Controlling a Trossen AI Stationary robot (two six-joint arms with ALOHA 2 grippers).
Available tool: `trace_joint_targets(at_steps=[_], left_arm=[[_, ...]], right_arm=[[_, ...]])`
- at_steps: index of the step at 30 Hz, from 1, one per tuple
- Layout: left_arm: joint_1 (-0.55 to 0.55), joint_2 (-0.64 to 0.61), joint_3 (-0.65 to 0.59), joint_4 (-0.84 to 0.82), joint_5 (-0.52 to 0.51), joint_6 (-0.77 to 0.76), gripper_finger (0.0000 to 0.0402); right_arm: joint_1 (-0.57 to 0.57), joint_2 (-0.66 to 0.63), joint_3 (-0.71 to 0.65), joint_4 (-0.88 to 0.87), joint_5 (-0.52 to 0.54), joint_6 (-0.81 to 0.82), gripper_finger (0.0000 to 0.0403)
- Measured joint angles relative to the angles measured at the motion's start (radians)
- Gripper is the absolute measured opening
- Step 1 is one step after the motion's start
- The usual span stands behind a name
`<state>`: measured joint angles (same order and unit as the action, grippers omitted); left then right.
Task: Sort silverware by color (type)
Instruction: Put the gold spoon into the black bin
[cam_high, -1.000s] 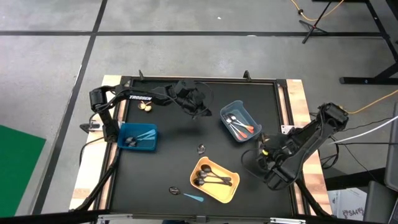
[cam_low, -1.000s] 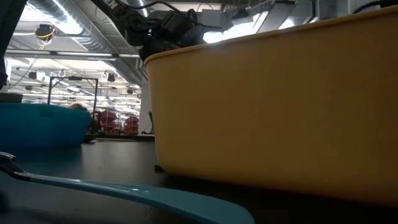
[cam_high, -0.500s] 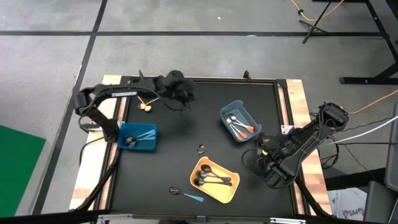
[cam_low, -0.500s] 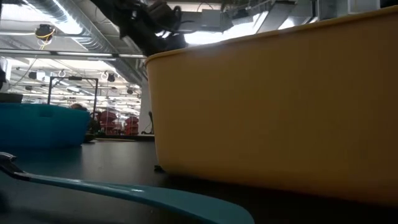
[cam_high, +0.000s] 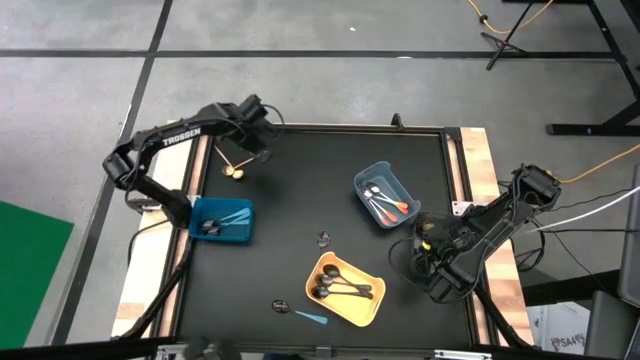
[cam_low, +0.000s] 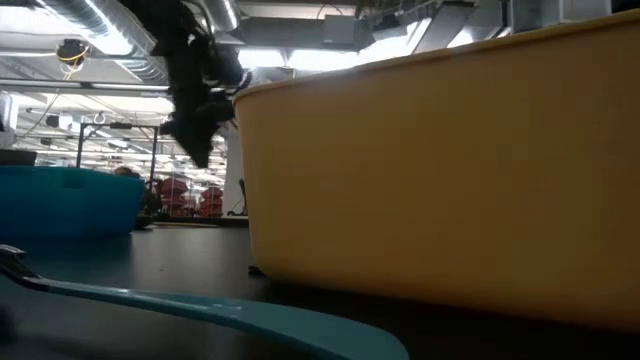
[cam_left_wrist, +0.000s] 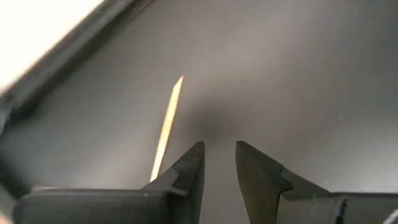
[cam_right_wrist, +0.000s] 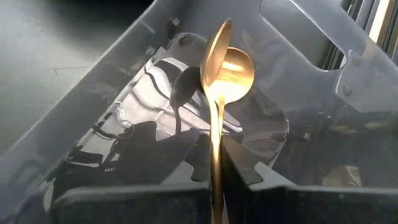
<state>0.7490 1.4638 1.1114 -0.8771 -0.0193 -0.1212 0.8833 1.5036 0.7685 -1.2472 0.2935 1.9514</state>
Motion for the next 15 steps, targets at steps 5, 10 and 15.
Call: trace_joint_targets(at_steps=[5,10,15], left_arm=[[0.093,0.001,-0.001,-0.08,0.002,-0.076,0.0085],[0.172,0.002,-0.001,-0.134,-0.004,-0.186,0.0085],[0.223,0.002,-0.001,-0.144,-0.047,-0.289,0.0085]], right_arm=[[0.0,0.0,0.0,0.0,0.0,0.0,0.0017],[0.0,0.0,0.0,0.0,0.0,-0.001,0.0063],[0.0,0.0,0.0,0.0,0.0,-0.002,0.0093]])
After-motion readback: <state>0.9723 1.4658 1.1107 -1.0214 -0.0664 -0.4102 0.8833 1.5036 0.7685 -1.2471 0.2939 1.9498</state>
